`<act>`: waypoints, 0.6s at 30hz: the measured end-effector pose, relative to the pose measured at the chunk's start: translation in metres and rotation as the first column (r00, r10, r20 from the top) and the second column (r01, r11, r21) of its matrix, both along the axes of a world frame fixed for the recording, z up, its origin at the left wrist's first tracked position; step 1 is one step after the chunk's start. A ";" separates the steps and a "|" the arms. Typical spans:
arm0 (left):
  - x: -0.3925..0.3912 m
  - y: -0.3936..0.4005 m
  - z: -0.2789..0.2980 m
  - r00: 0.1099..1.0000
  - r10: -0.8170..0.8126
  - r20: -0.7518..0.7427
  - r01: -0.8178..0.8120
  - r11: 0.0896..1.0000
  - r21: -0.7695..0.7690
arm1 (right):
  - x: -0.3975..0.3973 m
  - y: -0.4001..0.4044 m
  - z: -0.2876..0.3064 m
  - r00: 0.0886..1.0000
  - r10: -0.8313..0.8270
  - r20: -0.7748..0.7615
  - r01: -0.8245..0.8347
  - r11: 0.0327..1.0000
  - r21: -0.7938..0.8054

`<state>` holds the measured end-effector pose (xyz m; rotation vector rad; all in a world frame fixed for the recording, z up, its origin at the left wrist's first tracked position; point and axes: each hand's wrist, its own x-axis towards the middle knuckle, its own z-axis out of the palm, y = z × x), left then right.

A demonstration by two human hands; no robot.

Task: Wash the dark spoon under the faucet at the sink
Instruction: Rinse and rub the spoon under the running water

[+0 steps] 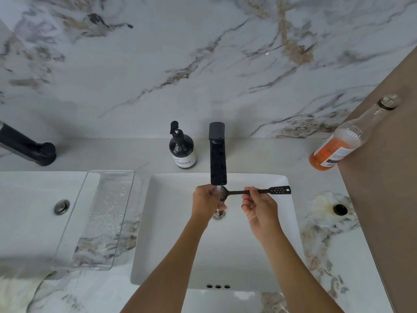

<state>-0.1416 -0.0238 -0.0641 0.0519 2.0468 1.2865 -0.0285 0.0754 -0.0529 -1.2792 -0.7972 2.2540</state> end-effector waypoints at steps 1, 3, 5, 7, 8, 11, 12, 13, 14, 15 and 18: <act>-0.001 -0.001 -0.002 1.000 -0.011 0.024 0.011 1.000 0.023 | 0.000 0.001 -0.001 1.000 -0.003 0.004 0.003 1.000 -0.001; 0.000 -0.002 -0.001 0.997 -0.033 0.067 0.027 0.995 0.093 | 0.000 0.001 -0.001 1.000 -0.003 0.007 0.003 1.000 0.000; 0.003 -0.003 0.005 0.997 -0.046 0.063 0.038 0.992 0.123 | 0.000 0.002 -0.001 1.000 -0.001 0.000 0.001 1.000 -0.004; 0.005 -0.002 0.008 0.998 -0.005 0.064 -0.001 0.996 0.093 | -0.001 0.001 0.000 1.000 0.006 -0.005 -0.006 1.000 -0.004; 0.005 -0.001 0.008 0.997 0.018 0.070 -0.023 0.997 0.071 | -0.001 0.000 0.000 1.000 0.009 -0.007 -0.009 1.000 -0.005; 0.002 -0.002 0.004 0.996 0.029 0.089 -0.033 0.999 0.038 | -0.001 -0.001 -0.001 1.000 0.014 -0.009 -0.014 1.000 -0.010; 0.003 -0.003 0.003 0.996 0.013 0.084 -0.018 0.998 0.068 | -0.001 -0.001 -0.002 1.000 0.014 -0.006 -0.014 1.000 -0.012; 0.004 -0.004 0.003 0.996 0.004 0.085 -0.013 0.994 0.106 | -0.002 -0.001 -0.003 1.000 0.013 0.001 -0.013 1.000 -0.014; 0.005 -0.006 0.003 0.996 0.004 0.092 -0.016 0.990 0.137 | -0.001 -0.001 -0.004 1.000 0.011 0.008 -0.011 1.000 -0.017; 0.005 -0.008 0.003 0.994 0.018 0.104 -0.034 0.987 0.158 | -0.001 -0.001 -0.004 1.000 0.011 0.010 -0.011 1.000 -0.023; 0.006 -0.008 0.001 0.982 0.119 0.146 -0.140 0.981 0.137 | 0.000 -0.005 -0.003 1.000 0.016 0.010 -0.016 0.999 -0.038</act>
